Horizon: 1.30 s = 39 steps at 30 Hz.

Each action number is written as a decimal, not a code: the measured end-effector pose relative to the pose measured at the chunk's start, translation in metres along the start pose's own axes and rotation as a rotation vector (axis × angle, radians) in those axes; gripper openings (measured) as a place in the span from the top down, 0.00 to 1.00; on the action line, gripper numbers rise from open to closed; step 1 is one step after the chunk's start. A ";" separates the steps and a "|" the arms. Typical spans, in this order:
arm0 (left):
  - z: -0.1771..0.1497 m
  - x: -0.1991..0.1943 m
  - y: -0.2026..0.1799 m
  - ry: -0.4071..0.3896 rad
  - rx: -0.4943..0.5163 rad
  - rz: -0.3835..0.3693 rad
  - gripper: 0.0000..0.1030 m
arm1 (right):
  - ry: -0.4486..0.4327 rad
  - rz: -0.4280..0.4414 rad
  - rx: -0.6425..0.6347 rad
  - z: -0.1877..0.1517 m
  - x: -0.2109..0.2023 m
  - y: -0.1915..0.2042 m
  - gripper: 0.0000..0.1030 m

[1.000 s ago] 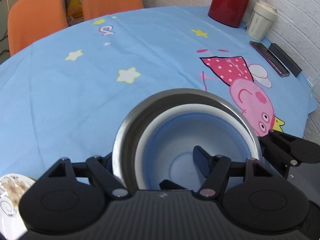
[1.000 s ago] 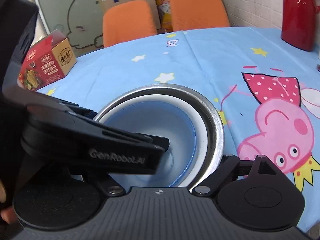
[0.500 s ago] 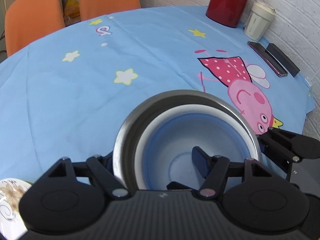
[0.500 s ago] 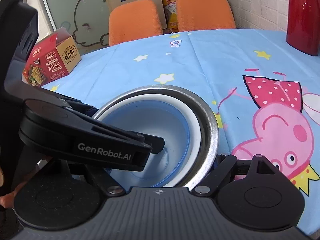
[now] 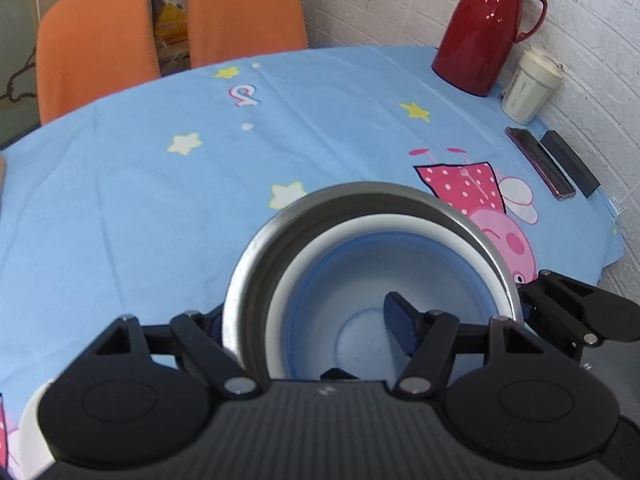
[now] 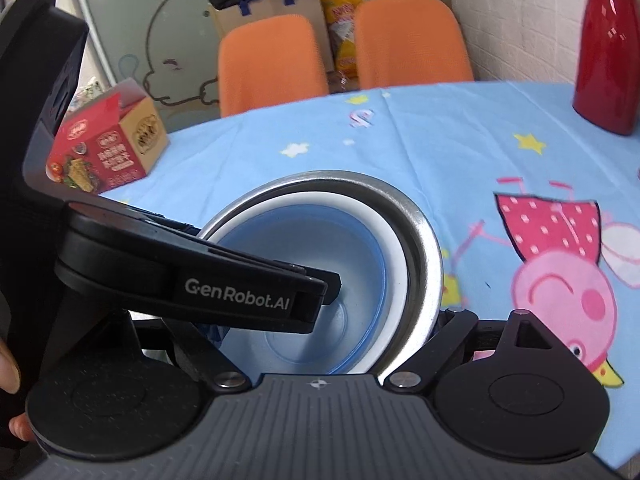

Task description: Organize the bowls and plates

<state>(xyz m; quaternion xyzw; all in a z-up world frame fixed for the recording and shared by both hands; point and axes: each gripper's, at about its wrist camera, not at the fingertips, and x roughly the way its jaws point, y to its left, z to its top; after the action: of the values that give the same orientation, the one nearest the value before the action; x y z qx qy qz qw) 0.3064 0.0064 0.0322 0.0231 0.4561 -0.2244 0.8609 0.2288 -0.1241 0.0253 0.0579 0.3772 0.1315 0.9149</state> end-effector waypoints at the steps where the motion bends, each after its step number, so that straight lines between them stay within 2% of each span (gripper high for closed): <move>1: -0.002 -0.010 0.005 -0.011 -0.005 0.020 0.34 | -0.010 0.013 -0.019 0.003 -0.001 0.008 0.27; 6: -0.023 -0.055 0.045 -0.039 -0.064 0.136 0.33 | -0.035 0.118 -0.090 0.008 0.002 0.059 0.26; 10: -0.052 -0.078 0.078 -0.030 -0.139 0.196 0.33 | -0.010 0.206 -0.138 0.000 0.011 0.101 0.26; 17: -0.095 -0.086 0.109 -0.015 -0.213 0.202 0.33 | 0.052 0.258 -0.197 -0.022 0.019 0.144 0.26; 22: -0.107 -0.076 0.116 -0.004 -0.228 0.181 0.33 | 0.086 0.241 -0.192 -0.036 0.024 0.147 0.26; 26: -0.110 -0.072 0.118 -0.029 -0.230 0.159 0.32 | 0.097 0.232 -0.181 -0.039 0.032 0.148 0.26; 27: -0.110 -0.072 0.119 -0.041 -0.231 0.157 0.31 | 0.093 0.232 -0.179 -0.039 0.033 0.147 0.26; 29: -0.110 -0.073 0.119 -0.053 -0.246 0.154 0.18 | 0.080 0.228 -0.184 -0.038 0.037 0.145 0.27; 30: -0.111 -0.076 0.119 -0.061 -0.259 0.155 0.18 | 0.080 0.221 -0.198 -0.037 0.037 0.147 0.27; 31: -0.112 -0.080 0.119 -0.085 -0.270 0.162 0.18 | 0.079 0.211 -0.208 -0.037 0.035 0.147 0.27; 34: -0.115 -0.101 0.117 -0.186 -0.293 0.199 0.05 | 0.046 0.197 -0.185 -0.034 0.026 0.138 0.27; 39: -0.115 -0.128 0.103 -0.283 -0.294 0.241 0.05 | -0.024 0.208 -0.118 -0.030 0.005 0.118 0.27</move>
<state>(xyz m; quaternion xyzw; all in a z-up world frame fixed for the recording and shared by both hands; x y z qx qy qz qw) 0.1973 0.1736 0.0497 -0.0798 0.3525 -0.0522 0.9309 0.1877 -0.0098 0.0246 0.0443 0.3500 0.2468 0.9026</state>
